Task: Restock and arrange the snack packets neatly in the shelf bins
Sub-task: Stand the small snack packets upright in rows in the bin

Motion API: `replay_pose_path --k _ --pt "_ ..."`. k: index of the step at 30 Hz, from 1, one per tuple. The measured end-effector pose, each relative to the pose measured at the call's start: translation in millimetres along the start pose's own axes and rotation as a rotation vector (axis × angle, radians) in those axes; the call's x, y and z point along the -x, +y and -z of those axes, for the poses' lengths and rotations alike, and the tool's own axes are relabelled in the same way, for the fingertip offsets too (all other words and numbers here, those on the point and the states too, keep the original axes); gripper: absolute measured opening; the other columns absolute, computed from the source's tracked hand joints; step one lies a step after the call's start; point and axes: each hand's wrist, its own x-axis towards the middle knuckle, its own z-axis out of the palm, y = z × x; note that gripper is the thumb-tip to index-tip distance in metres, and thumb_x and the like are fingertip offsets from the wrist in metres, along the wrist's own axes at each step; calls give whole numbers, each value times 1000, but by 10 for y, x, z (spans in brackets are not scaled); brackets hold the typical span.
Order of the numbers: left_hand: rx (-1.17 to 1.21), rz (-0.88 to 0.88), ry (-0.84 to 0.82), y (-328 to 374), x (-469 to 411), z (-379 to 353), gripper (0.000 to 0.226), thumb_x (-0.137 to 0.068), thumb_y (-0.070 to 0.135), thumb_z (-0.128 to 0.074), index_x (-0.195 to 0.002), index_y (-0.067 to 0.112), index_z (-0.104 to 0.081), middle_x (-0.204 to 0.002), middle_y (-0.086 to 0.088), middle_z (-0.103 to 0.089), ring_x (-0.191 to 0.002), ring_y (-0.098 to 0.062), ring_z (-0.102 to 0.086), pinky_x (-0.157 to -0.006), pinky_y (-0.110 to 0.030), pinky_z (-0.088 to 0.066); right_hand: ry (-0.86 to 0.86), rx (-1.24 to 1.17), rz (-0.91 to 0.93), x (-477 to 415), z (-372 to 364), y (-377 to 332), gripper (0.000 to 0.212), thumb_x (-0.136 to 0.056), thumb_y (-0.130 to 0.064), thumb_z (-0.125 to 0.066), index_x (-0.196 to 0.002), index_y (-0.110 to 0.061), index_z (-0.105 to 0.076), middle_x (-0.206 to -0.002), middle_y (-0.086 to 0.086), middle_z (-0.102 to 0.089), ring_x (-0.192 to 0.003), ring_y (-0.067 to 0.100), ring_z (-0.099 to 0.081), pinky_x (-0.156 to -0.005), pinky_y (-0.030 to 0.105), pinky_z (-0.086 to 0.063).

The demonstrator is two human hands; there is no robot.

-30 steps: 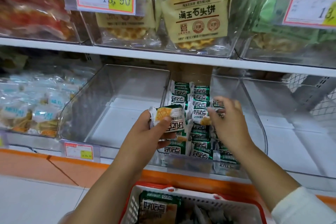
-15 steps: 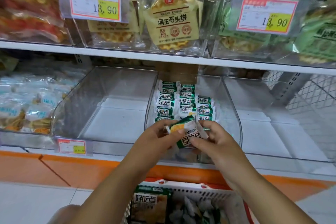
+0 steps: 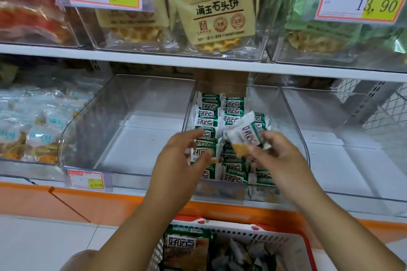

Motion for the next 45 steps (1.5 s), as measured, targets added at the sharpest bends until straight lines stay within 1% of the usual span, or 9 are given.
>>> replay_pose_path --k 4,9,14,23,27,32,35,39,45 --pt "-199 0 95 -172 -66 108 56 -94 34 -61 -147 30 -41 -140 5 -53 -124 -17 -53 -106 -37 -45 137 409 108 -372 114 153 38 -93 -28 -61 -130 -28 -53 -116 0 -53 -84 8 -53 -76 23 -38" --pt "-275 20 -3 -314 -30 67 55 -100 33 -50 -152 33 -31 -140 5 -57 -119 -16 -61 -97 -31 -49 -75 495 87 -559 -79 306 41 -95 -24 -59 -135 -28 -49 -106 -4 -44 -80 5 -49 -75 25 -37" --pt "-225 -1 2 -403 -61 92 53 -99 27 -54 -149 37 -36 -126 16 -60 -115 -6 -60 -85 -18 -45 23 464 130 -662 -251 404 31 -93 -21 -63 -121 -26 -50 -81 -4 -49 -70 11 -52 -57 26 -35" --pt "-175 -29 -20 -464 -85 89 51 -100 25 -54 -143 46 -37 -105 47 -43 -89 20 -51 -68 4 -39 12 502 132 -716 -286 452 30 -94 -26 -61 -123 -27 -53 -99 1 -50 -76 13 -50 -64 24 -39" --pt "-211 -39 52 -474 -28 87 52 -97 27 -59 -145 32 -43 -133 14 -57 -105 0 -55 -91 -21 -48 147 504 220 -503 -145 344 46 -94 -31 -59 -138 -31 -44 -117 0 -44 -101 16 -52 -83 26 -41" --pt "-323 -310 195 -376 360 5 40 -93 18 -59 -133 20 -56 -120 0 -58 -104 -17 -53 -92 -29 -44 199 205 414 249 83 186 34 -94 -24 -57 -122 -39 -46 -94 -14 -56 -82 5 -57 -69 19 -44" --pt "-283 -353 2 -502 708 -248 32 -94 17 -58 -126 22 -57 -111 8 -55 -94 -11 -54 -80 -24 -45 51 150 298 728 45 583 25 -96 -21 -54 -111 -39 -49 -87 -10 -58 -76 7 -55 -66 12 -41" --pt "-278 -67 -454 -1079 1235 -780 38 -97 27 -59 -134 26 -54 -124 -1 -57 -103 -21 -61 -86 -36 -52 -116 56 -217 1309 -140 1662 17 -97 -8 -54 -111 -14 -60 -98 2 -60 -91 19 -59 -66 6 -41" --pt "-312 299 -923 -1980 1875 -1267 44 -96 42 -61 -137 28 -52 -133 3 -56 -106 -15 -57 -94 -35 -49 -720 341 -717 1688 -89 2814 64 -89 -38 -66 -145 -22 -40 -149 4 -40 -130 22 -47 -102 28 -43"
